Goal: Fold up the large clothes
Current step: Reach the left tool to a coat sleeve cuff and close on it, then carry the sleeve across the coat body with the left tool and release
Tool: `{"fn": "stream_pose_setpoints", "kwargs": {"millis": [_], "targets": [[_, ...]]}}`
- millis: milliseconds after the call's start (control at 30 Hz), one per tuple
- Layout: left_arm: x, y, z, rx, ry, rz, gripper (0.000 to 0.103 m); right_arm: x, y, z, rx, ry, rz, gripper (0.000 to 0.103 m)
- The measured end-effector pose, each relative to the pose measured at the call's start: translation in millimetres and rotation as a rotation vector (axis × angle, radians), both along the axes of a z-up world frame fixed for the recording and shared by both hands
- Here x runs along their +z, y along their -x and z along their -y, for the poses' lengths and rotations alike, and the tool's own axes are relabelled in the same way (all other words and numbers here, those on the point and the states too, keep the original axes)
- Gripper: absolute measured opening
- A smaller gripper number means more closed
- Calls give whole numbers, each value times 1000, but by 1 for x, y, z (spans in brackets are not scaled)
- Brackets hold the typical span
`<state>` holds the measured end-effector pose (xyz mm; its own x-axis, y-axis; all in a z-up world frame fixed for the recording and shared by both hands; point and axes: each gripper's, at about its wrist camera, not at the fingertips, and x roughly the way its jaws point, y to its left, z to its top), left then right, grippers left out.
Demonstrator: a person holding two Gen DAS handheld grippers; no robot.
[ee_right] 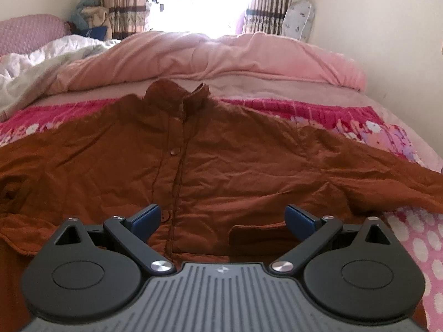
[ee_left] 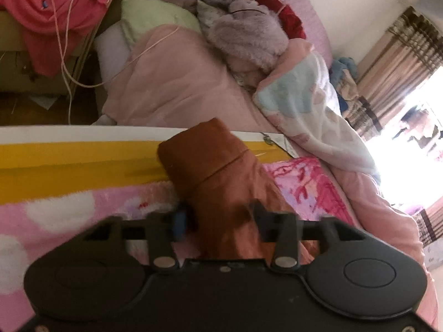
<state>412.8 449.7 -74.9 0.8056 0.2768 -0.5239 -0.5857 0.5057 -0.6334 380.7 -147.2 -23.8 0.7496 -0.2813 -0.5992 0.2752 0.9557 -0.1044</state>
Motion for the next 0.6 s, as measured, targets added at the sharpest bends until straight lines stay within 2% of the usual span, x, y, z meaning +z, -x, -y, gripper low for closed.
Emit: {"fn": "stream_pose_setpoints", "kwargs": {"millis": [67,200,333,433,600], "targets": [[-2,-4,-1,4,-1,4,30,-4,-4,3,-7,-6,-10,103],[8,-2,4,-13,-26,7,8,-9,-8,11,-28,-23,-27,103],[35,-6,16,-51,-66,82,8,-8,-3,18,-36,-38,-21,103],[71,-9,48,-141,-91,155,8,-4,4,22,-41,-56,-14,103],[136,-23,144,-399,-145,301,8,6,21,30,-53,-81,17,103]]}}
